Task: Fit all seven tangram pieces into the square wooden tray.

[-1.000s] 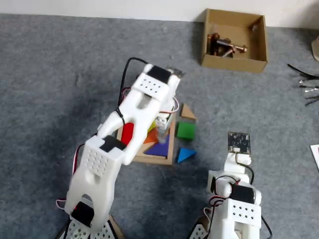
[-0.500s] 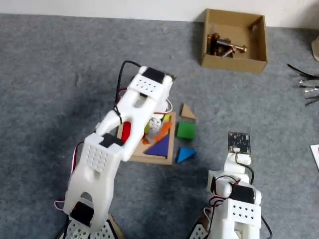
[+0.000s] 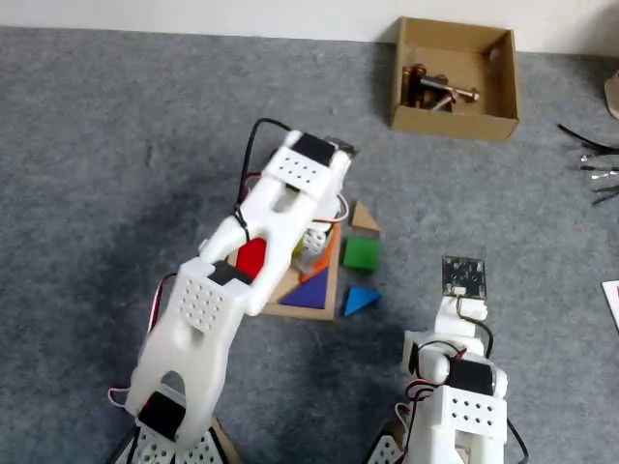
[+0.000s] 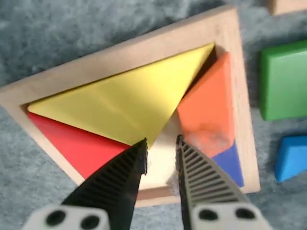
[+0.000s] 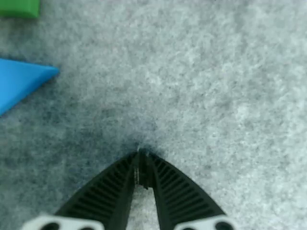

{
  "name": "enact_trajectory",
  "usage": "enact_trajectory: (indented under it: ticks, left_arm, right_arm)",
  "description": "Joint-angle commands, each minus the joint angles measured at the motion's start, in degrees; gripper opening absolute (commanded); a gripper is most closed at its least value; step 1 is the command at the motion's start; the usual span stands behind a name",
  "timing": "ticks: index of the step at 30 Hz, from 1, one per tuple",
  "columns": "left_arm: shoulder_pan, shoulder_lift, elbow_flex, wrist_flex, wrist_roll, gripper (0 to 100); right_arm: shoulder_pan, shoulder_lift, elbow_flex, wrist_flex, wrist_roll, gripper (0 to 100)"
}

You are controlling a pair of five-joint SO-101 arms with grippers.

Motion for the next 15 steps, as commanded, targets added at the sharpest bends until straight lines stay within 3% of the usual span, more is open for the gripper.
enact_trajectory:
  ticks: [1, 15]
  left_arm:
    - [0.9, -0.8, -2.3, 0.1, 0.2, 10]
    - [0.7, -8.3, -5.0, -0.4, 0.0, 10]
  right_arm:
    - [-0.7, 0.0, 1.2, -1.9, 1.1, 0.9]
    - [-0.7, 0.0, 1.2, -1.9, 1.1, 0.9]
